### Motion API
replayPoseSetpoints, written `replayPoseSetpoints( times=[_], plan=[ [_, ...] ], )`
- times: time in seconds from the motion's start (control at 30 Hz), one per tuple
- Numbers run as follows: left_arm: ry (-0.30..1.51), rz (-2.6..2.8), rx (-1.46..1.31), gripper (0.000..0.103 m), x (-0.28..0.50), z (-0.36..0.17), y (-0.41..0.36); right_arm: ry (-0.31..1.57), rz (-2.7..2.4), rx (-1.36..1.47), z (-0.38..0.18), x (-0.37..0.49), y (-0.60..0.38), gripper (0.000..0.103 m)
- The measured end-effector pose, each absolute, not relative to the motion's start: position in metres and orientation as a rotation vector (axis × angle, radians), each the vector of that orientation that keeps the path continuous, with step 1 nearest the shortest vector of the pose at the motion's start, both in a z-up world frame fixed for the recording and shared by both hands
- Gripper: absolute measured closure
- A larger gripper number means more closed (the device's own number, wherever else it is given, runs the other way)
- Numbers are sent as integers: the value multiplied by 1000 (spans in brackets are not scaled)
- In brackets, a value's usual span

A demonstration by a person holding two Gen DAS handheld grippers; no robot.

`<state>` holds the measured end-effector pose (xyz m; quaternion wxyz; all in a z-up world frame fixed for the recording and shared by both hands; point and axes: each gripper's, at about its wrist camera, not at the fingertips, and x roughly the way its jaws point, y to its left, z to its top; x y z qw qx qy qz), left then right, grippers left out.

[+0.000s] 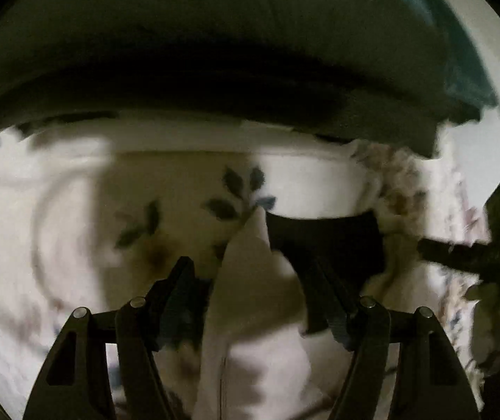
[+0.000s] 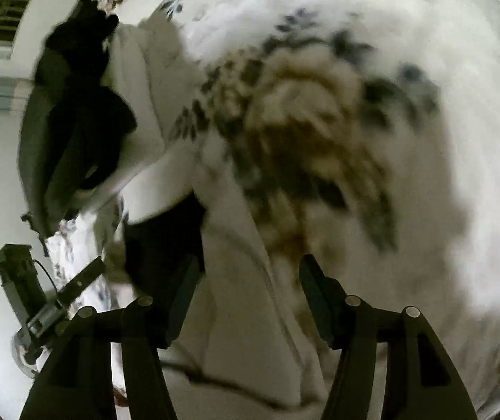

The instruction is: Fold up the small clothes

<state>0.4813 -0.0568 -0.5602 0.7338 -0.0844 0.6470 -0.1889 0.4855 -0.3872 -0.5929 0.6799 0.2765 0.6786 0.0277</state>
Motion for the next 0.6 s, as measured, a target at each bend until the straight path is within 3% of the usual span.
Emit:
replayPoseSetpoints(
  times=[0.07, 0.1, 0.13, 0.17, 0.2, 0.6],
  plan=[
    [1440, -398, -99, 39, 486, -573, -70, 1574, 51, 567, -606, 502, -380, 41],
    [1420, -405, -77, 50, 485, -573, -74, 1591, 55, 551, -609, 506, -376, 43],
    [1400, -405, -53, 69, 483, -571, -76, 1597, 56, 520, -611, 510, -373, 63],
    [1389, -404, -34, 98, 481, -569, -76, 1594, 65, 492, -610, 511, -369, 79],
    [1383, -410, -35, 98, 477, -567, -74, 1583, 64, 475, -607, 510, -367, 93],
    [1181, -413, -42, 99, 374, -463, -36, 1344, 164, 385, -485, 412, -345, 95]
  ],
)
